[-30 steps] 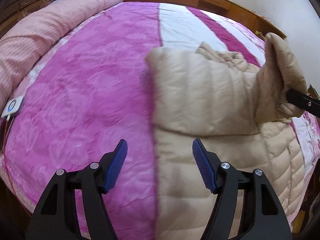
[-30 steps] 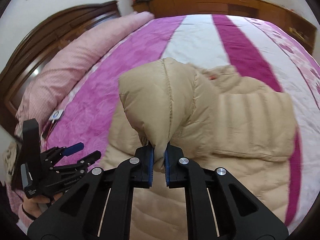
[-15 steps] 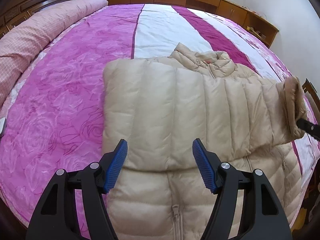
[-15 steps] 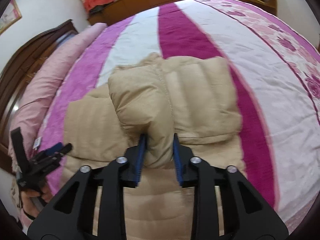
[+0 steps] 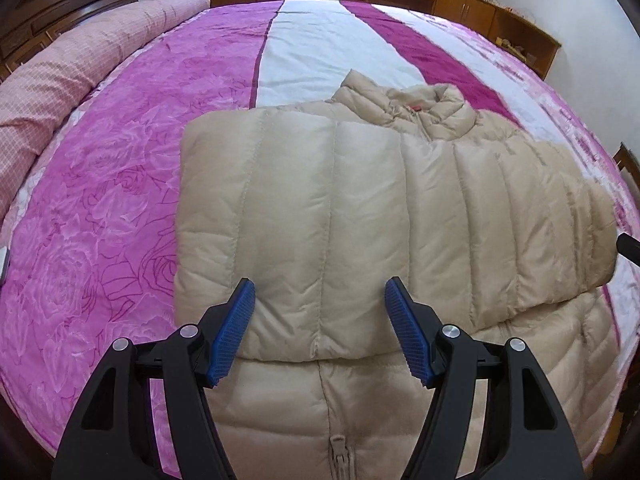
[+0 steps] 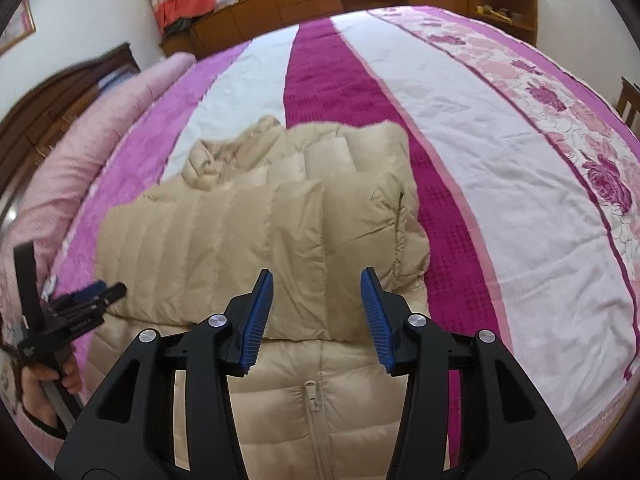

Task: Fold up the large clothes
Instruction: 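Release the sleeve and withdraw both tools above the folded jacket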

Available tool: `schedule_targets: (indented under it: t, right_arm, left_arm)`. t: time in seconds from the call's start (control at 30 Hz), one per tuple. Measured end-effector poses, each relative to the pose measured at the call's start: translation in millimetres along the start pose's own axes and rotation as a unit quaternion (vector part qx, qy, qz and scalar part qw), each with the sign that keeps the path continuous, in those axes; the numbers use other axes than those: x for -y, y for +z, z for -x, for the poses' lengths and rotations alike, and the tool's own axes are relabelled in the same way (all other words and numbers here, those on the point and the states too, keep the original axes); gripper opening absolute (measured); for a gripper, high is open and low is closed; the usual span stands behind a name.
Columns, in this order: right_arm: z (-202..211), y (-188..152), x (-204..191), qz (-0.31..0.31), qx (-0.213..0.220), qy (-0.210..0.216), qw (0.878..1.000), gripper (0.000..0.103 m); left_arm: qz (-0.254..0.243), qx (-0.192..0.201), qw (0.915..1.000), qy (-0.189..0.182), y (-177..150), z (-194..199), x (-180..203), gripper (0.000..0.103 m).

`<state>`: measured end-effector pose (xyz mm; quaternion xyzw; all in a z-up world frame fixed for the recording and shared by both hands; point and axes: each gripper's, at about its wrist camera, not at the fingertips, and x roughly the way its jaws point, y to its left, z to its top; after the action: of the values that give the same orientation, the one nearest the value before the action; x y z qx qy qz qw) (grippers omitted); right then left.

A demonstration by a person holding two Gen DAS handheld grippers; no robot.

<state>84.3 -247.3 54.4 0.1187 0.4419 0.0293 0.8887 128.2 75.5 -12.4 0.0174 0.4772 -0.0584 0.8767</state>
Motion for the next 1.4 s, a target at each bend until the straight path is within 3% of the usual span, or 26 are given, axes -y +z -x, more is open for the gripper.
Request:
schedule_targets:
  t: [0.17,0.43,0.5,0.77,1.0,1.4]
  right_arm:
    - [-40.7,1.3,14.8,0.012,-0.014,-0.032,0.999,0.046]
    - [-63.7,2.6,26.6,0.017,-0.015,-0.024,0.999,0.047]
    - [-59.4,1.8,26.9,0.017,-0.012,-0.012,1.000,0.056]
    - [-18.0,-11.1,21.9,0.035,0.013,0.001,0.999,0.066]
    - [16.5,-40.7,22.6,0.059,0.007,0.004,0.998,0.068]
    - [45.1,-113.6,41.1,0.097,-0.042,-0.021,0.994,0.069]
  left_arm:
    - [-0.004,-0.004,0.9999,0.010,1.7,-10.8,4.6,0.071]
    - [-0.001,-0.008,0.9999,0.011,5.7,-18.8,5.8,0.072]
    - [-0.002,-0.009,0.9999,0.010,5.8,-15.7,5.8,0.072]
    - [-0.005,0.000,1.0000,0.005,-6.6,18.0,1.2,0.072]
    - [0.004,-0.009,0.9999,0.004,-38.4,49.8,-11.8,0.072]
    - [0.008,-0.033,0.9993,0.019,-98.9,82.5,-37.1,0.072]
